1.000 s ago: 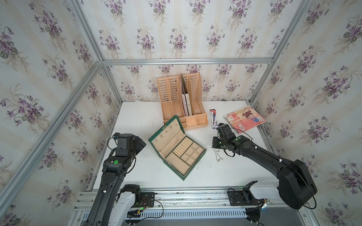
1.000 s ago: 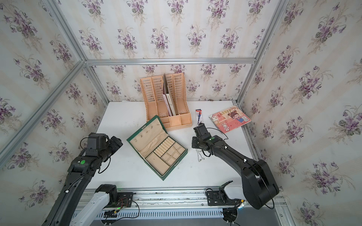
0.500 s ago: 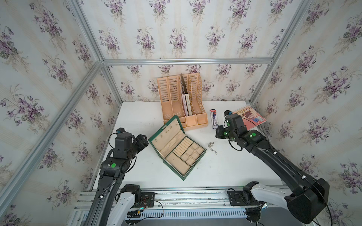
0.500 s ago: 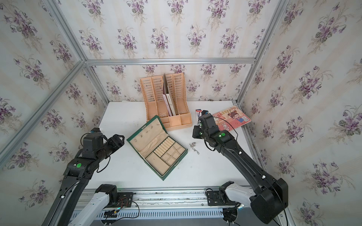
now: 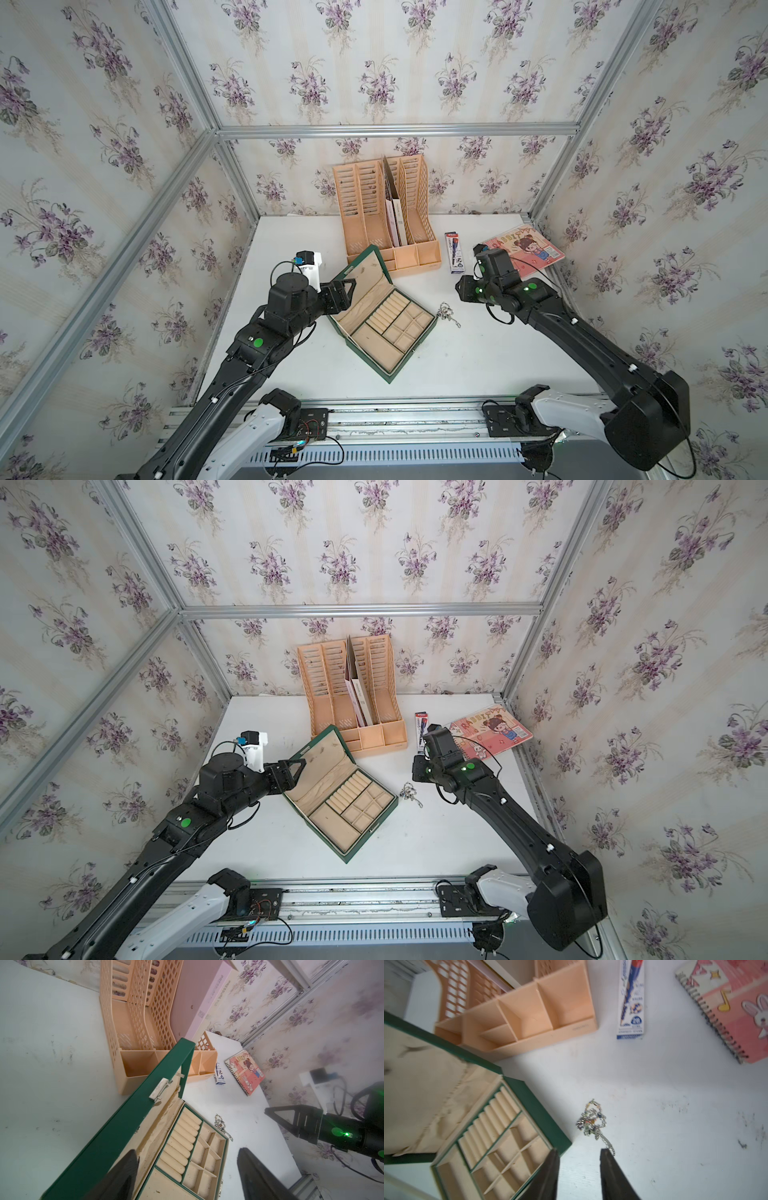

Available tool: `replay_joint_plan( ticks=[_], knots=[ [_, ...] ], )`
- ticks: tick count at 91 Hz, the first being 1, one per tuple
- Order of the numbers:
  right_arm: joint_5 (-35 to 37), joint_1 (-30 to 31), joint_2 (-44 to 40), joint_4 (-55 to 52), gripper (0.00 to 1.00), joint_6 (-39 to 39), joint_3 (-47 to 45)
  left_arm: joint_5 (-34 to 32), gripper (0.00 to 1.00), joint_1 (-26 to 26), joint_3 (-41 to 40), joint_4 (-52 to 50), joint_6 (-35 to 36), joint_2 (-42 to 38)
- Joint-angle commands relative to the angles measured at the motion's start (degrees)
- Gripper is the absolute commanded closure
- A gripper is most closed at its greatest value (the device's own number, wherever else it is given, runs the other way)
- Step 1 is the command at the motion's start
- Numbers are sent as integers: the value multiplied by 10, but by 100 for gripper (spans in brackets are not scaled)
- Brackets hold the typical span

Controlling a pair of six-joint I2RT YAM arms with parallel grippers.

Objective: Put jewelry chain into jewelry box
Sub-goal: Pick up the necklace from the center of the board.

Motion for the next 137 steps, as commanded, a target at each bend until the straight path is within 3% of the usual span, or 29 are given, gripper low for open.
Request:
replay_joint_plan(
  ticks=[1, 22, 53, 89, 96, 102, 108, 137],
  knots=[
    [-38, -8, 42, 63, 58, 38, -36, -50, 22, -2, 3, -21, -2, 7],
    [-85, -3, 135, 143, 58, 94, -69, -66, 22, -2, -23, -20, -7, -25],
    [0, 29, 243, 141, 68, 114, -2, -81, 22, -2, -38, -23, -9, -45],
    [58, 66, 327, 111, 72, 101, 42, -95, 22, -2, -40, -43, -8, -58],
    [59, 67, 338, 110, 77, 97, 39, -97, 22, -2, -40, -44, -9, -61],
    [46, 67, 348, 112, 87, 93, 36, -97, 22, -2, -41, -43, -11, -64],
    [40, 67, 345, 118, 100, 94, 30, -97, 22, -2, -41, -43, -12, -67],
    [85, 67, 187, 115, 100, 86, 1, -87, 22, -2, -21, -48, -9, -68]
  ],
)
